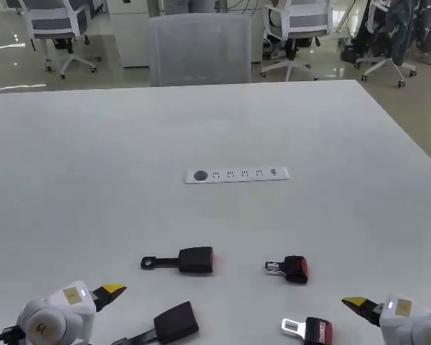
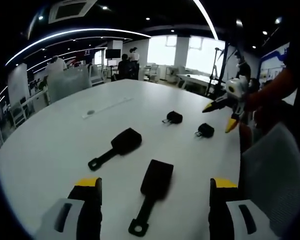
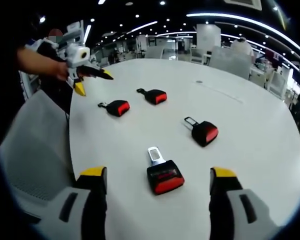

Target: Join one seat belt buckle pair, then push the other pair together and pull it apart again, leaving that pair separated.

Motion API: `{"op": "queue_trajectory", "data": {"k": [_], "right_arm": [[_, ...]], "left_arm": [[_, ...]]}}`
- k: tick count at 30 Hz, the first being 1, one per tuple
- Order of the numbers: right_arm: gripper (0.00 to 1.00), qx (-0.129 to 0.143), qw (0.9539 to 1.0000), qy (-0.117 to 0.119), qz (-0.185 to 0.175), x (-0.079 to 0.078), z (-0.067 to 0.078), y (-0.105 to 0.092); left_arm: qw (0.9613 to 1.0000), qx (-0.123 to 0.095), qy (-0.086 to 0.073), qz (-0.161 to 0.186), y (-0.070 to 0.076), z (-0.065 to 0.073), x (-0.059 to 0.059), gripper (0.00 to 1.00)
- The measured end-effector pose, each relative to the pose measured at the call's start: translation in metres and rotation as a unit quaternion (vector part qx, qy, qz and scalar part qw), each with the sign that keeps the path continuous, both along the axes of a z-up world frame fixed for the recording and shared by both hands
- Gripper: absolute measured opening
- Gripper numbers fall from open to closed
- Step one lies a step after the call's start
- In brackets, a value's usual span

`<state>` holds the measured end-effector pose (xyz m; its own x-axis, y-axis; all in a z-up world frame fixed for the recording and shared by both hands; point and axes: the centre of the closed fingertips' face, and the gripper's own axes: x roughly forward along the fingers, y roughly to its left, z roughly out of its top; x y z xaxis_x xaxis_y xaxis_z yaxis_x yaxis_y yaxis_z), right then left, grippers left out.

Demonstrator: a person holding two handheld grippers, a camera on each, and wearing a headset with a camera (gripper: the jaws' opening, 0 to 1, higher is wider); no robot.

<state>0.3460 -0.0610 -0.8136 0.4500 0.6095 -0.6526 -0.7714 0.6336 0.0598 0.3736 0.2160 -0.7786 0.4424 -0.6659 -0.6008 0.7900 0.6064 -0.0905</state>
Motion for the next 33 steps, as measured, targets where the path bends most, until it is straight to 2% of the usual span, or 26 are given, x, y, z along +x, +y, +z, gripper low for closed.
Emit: {"op": "queue_trajectory", "data": {"k": [7, 10, 12, 17, 20, 23, 26, 28, 33], "right_arm": [[0.81, -0.02, 0.9994, 0.018, 0.02, 0.0, -0.016, 0.001], [0.8, -0.025, 0.999, 0.026, 0.027, 0.001, -0.022, 0.001], [0.79, -0.028, 0.9986, 0.033, 0.031, 0.002, -0.027, 0.0], [0.72, -0.039, 0.997, 0.046, 0.049, 0.001, -0.035, 0.0], [0.67, -0.041, 0.9962, 0.052, 0.057, 0.0, -0.036, 0.001], [0.66, -0.043, 0.9954, 0.056, 0.064, 0.002, -0.04, 0.002], [0.63, -0.045, 0.9945, 0.058, 0.074, 0.004, -0.042, 0.003], [0.6, -0.058, 0.993, 0.061, 0.083, 0.003, -0.044, 0.002], [0.51, -0.057, 0.9913, 0.061, 0.102, 0.005, -0.042, 0.006]], "left_arm": [[0.9995, 0.016, 0.012, -0.023, -0.009, -0.02, 0.006, 0.83], [0.9982, 0.035, 0.027, -0.04, -0.011, -0.034, 0.007, 0.8], [0.9974, 0.045, 0.028, -0.048, -0.013, -0.04, 0.008, 0.79], [0.9945, 0.062, 0.047, -0.07, -0.018, -0.058, 0.007, 0.73], [0.9933, 0.07, 0.045, -0.081, -0.021, -0.063, 0.009, 0.7], [0.9921, 0.074, 0.049, -0.089, -0.023, -0.068, 0.011, 0.67], [0.99, 0.085, 0.058, -0.097, -0.023, -0.074, 0.011, 0.58], [0.9895, 0.086, 0.059, -0.1, -0.024, -0.076, 0.011, 0.57], [0.9859, 0.1, 0.046, -0.125, -0.024, -0.076, 0.013, 0.51]]}}
